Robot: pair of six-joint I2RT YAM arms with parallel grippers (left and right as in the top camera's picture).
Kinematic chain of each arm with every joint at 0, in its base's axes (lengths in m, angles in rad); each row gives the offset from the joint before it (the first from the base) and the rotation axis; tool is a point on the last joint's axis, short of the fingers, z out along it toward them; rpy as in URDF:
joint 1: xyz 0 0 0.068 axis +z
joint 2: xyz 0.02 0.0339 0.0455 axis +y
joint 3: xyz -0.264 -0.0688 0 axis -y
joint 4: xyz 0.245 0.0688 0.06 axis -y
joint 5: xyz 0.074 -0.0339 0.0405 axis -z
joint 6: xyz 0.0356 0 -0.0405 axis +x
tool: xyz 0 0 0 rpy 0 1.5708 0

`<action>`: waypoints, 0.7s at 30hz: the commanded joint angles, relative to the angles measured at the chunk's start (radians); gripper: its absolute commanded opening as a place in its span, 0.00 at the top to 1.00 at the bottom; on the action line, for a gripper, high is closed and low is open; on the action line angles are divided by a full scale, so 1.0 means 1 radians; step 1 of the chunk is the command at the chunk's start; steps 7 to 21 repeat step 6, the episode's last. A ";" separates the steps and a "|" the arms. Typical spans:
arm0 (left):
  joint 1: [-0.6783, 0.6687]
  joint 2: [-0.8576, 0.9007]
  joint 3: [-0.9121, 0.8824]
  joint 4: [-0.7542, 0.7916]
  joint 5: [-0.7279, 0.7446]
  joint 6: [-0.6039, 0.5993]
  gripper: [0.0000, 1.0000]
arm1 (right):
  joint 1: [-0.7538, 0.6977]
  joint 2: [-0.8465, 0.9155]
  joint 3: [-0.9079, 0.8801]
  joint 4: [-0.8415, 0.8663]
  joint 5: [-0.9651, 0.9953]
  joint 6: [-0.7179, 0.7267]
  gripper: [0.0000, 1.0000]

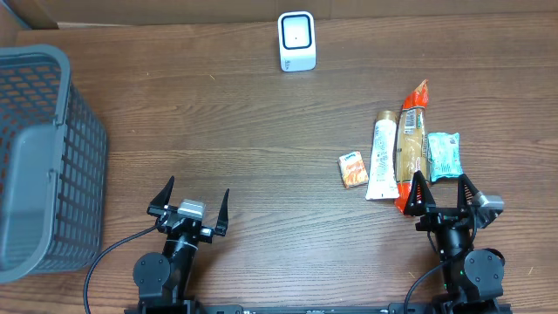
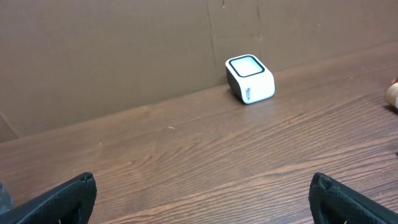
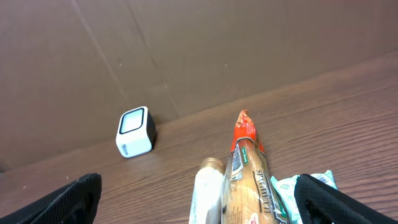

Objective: Scan the item barcode

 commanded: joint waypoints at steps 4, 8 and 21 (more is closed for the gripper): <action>-0.009 -0.013 -0.005 -0.001 -0.013 0.015 0.00 | -0.002 -0.010 -0.011 0.005 0.003 0.003 0.00; -0.009 -0.013 -0.005 -0.001 -0.013 0.015 0.00 | -0.002 -0.010 -0.011 0.005 0.003 0.003 0.00; -0.009 -0.013 -0.005 -0.001 -0.013 0.015 0.00 | -0.002 -0.010 -0.011 0.005 0.003 0.003 0.00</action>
